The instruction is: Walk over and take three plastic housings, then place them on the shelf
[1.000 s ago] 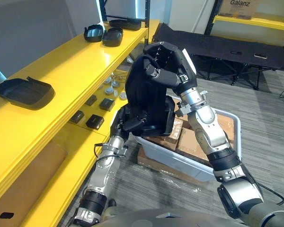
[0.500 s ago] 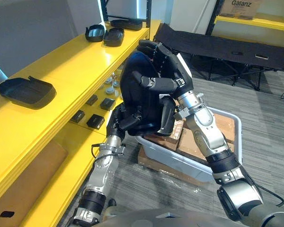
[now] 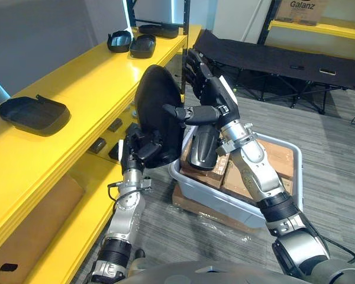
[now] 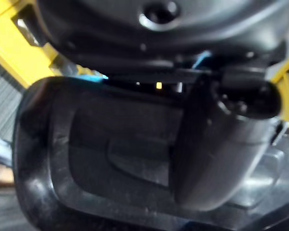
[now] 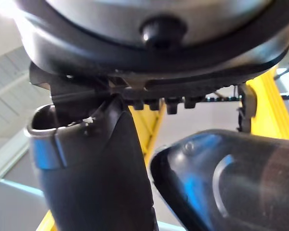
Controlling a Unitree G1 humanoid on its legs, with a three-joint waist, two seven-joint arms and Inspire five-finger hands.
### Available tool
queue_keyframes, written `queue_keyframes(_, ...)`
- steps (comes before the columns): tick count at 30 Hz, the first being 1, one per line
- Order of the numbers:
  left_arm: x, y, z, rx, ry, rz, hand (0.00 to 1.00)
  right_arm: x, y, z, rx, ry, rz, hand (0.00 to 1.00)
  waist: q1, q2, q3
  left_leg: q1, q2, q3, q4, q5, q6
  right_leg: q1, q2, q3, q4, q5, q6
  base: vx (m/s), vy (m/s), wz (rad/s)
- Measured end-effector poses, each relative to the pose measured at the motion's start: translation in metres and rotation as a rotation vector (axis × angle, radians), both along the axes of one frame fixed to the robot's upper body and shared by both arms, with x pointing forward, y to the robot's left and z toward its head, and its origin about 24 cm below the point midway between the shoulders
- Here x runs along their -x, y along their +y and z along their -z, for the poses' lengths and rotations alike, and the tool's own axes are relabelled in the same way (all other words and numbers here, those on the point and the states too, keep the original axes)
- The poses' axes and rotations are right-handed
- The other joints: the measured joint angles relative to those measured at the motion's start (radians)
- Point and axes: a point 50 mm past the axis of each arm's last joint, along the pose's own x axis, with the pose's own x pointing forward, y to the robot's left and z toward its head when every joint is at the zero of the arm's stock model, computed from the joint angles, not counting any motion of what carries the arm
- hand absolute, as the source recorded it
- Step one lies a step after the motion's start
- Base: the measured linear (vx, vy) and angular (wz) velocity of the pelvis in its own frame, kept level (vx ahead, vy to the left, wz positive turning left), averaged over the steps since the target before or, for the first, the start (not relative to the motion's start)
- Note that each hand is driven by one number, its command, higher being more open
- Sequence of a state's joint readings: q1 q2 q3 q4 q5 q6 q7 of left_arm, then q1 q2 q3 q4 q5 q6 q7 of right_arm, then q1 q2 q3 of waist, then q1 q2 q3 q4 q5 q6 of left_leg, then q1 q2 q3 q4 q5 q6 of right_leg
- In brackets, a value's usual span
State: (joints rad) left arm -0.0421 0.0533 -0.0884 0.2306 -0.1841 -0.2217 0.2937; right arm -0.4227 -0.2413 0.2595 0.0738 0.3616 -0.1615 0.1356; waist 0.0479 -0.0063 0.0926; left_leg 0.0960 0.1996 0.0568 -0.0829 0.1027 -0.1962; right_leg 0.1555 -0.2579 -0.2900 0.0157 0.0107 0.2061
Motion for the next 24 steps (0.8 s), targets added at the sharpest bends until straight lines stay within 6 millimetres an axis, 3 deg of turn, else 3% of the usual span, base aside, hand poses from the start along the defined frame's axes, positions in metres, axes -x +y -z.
queue_keyframes(6,0.006,0.025,0.000,-0.132,0.011,-0.240,0.00,0.005,-0.006,0.008,-0.041,0.038,0.006,1.00,0.000,0.000,0.000,-0.002,0.000,0.001,0.000,-0.001,-0.001,-0.002,0.000,0.001,-0.001,0.000,0.000,0.00,0.000,0.00)
queue_keyframes(12,0.020,0.053,0.003,-0.174,0.020,-0.436,0.00,0.021,-0.027,0.023,-0.096,0.076,0.081,1.00,0.001,-0.012,-0.007,-0.016,0.000,0.003,0.000,-0.002,-0.001,-0.018,0.000,0.003,-0.001,0.000,0.000,0.00,0.000,0.00)
queue_keyframes(18,0.039,0.062,0.005,-0.101,-0.011,-0.490,0.00,0.046,-0.061,0.067,-0.181,0.230,0.283,1.00,-0.003,-0.017,-0.010,-0.018,0.001,0.006,0.000,-0.006,-0.002,-0.021,0.000,0.005,-0.002,0.000,0.000,0.00,0.001,-0.01)
queue_keyframes(22,0.064,0.060,-0.020,-0.019,-0.147,-0.492,0.00,0.068,-0.068,0.097,-0.253,0.352,0.404,1.00,-0.019,-0.014,-0.009,-0.019,0.001,0.021,0.000,-0.012,-0.003,-0.032,-0.001,0.020,-0.002,-0.001,0.000,-0.01,0.009,-0.09)
queue_keyframes(24,0.067,0.061,-0.029,0.033,-0.207,-0.483,0.00,0.076,-0.069,0.105,-0.267,0.386,0.420,1.00,-0.026,-0.011,-0.008,-0.019,0.001,0.021,0.000,-0.012,-0.003,-0.032,-0.001,0.020,-0.002,-0.001,0.000,0.00,0.000,0.00)
